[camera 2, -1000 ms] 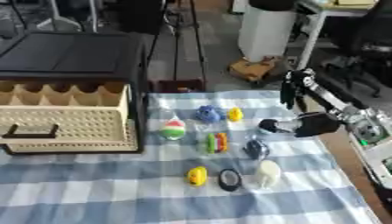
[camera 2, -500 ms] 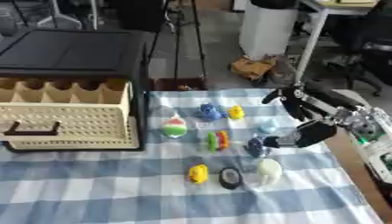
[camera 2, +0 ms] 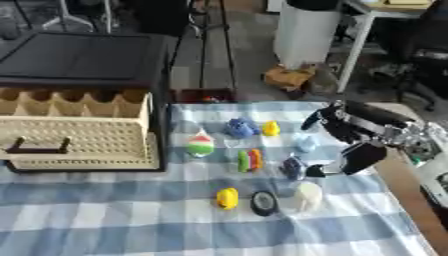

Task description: Pick up objects from table and place into drawer.

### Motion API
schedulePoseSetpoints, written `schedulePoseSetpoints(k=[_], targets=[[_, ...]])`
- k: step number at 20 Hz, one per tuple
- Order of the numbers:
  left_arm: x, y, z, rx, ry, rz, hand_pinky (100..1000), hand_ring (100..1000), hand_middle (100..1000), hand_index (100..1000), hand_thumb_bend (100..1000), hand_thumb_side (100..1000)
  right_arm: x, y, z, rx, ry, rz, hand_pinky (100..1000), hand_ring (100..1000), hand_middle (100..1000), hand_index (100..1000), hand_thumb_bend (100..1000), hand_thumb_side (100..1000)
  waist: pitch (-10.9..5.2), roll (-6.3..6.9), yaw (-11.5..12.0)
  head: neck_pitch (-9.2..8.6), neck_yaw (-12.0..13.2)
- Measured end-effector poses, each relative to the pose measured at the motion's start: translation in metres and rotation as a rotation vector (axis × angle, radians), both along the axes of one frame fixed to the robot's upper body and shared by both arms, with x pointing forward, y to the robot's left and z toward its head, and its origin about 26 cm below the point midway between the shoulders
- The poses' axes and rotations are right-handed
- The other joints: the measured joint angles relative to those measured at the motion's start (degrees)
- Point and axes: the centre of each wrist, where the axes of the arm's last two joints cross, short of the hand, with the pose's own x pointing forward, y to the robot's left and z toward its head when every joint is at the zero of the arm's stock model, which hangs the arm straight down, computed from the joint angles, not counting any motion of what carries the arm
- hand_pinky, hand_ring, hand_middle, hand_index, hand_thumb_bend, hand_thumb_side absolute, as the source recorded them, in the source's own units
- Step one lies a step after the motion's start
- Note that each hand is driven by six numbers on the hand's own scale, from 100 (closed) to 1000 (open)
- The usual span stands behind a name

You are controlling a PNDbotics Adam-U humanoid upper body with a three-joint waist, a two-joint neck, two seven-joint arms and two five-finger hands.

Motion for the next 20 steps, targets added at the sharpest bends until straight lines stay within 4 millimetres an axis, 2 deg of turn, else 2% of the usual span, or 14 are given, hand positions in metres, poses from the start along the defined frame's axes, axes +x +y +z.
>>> schedulePoseSetpoints(k=[10, 20], targets=[[0.0, 0.0, -0.003, -0.006, 0.008, -0.002, 100, 100, 100, 674, 819, 1000, 0.0, -0.001, -0.008, -0.029, 0.061, 0.0, 123, 239, 452, 769, 680, 450, -0.07, 0.0, 0.1, 0.37, 0.0], [0.0, 0.0, -0.004, -0.006, 0.008, -0.001, 100, 100, 100, 674, 815, 1000, -0.001, -0.003, -0.018, -0.064, 0.115, -0.021, 137, 254, 500, 780, 675, 471, -0.07, 0.0, 0.1, 0.39, 0.0]])
